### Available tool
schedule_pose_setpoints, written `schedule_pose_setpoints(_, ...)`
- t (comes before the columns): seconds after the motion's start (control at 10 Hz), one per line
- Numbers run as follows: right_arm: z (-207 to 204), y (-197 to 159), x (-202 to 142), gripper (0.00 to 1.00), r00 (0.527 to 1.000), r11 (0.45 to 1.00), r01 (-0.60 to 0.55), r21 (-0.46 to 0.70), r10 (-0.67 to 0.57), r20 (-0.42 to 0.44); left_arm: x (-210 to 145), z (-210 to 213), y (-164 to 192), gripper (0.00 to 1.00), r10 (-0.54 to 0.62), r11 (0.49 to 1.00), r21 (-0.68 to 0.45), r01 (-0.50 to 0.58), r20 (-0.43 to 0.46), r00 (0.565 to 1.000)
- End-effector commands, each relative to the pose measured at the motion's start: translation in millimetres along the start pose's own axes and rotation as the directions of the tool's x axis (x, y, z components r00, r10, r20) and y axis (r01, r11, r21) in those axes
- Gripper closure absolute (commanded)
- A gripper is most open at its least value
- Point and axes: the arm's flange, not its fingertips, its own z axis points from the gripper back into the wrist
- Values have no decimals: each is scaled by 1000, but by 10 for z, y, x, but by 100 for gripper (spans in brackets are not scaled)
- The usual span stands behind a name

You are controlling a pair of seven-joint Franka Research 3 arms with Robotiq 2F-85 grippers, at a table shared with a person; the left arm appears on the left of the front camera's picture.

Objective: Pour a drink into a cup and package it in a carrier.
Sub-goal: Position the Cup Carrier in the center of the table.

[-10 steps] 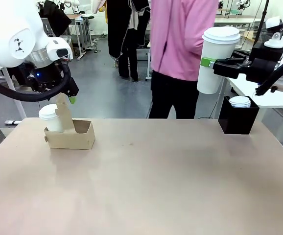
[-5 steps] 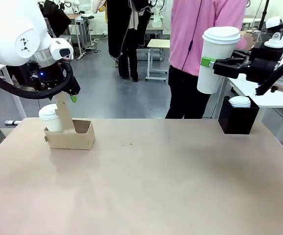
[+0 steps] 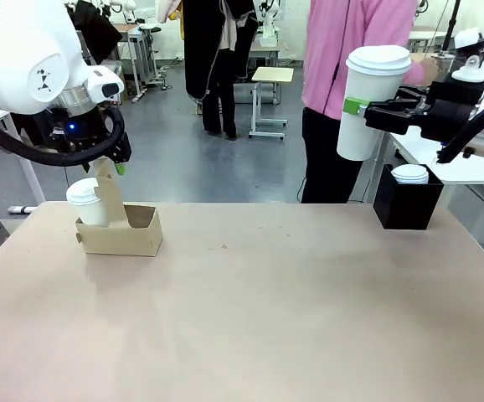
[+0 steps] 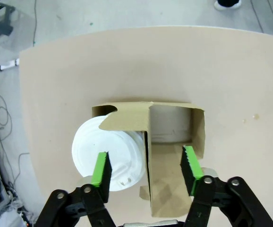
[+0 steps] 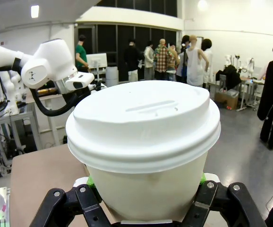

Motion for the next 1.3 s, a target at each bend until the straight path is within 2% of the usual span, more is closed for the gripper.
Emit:
schedule_pose_setpoints(0.0,-26,-1,31,20,1000,1000,6,3,-6,11,52,-3,-76,65,22,999,32,-23,6,1000)
schedule_pose_setpoints(0.1,-26,-1,31,20,1000,1000,6,3,-6,11,56,-6,-90,100,18,999,34,-18,0,1000)
schedule_pose_setpoints(0.5,-26,-1,31,20,1000,1000,6,3,-6,11,59,-10,-93,100,25,999,33,-25,-12,1000)
schedule_pose_setpoints(0.7,-26,-1,31,20,1000,1000,6,3,-6,11,82,-32,-78,100,75,996,41,-74,-24,997)
schedule_pose_setpoints(0.8,-26,-1,31,20,1000,1000,6,3,-6,11,25,-36,-61,100,11,1000,4,-11,-8,1000)
schedule_pose_setpoints(1.2,-26,-1,31,20,1000,1000,6,3,-6,11,25,-36,-61,100,11,1000,4,-11,-8,1000)
